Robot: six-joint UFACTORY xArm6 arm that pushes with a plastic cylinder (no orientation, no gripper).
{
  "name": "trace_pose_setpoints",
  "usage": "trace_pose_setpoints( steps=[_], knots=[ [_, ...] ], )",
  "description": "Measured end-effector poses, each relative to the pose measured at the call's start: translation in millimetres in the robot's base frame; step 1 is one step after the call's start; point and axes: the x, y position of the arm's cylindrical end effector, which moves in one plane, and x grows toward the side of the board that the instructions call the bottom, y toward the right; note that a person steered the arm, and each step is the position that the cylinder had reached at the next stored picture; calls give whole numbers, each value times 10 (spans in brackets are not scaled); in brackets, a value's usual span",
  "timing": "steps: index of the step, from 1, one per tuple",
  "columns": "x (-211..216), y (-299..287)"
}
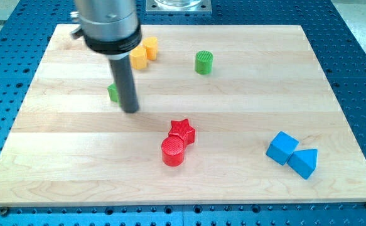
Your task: Move the green star towards the bottom left board
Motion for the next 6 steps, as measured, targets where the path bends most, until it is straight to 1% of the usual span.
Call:
trace_pose_setpoints(
  steps=[1, 2, 3, 5, 6],
  knots=[
    [-257, 132],
    [-457, -117],
    [-50, -850],
    [851, -1451],
    [772, -1092]
  ],
)
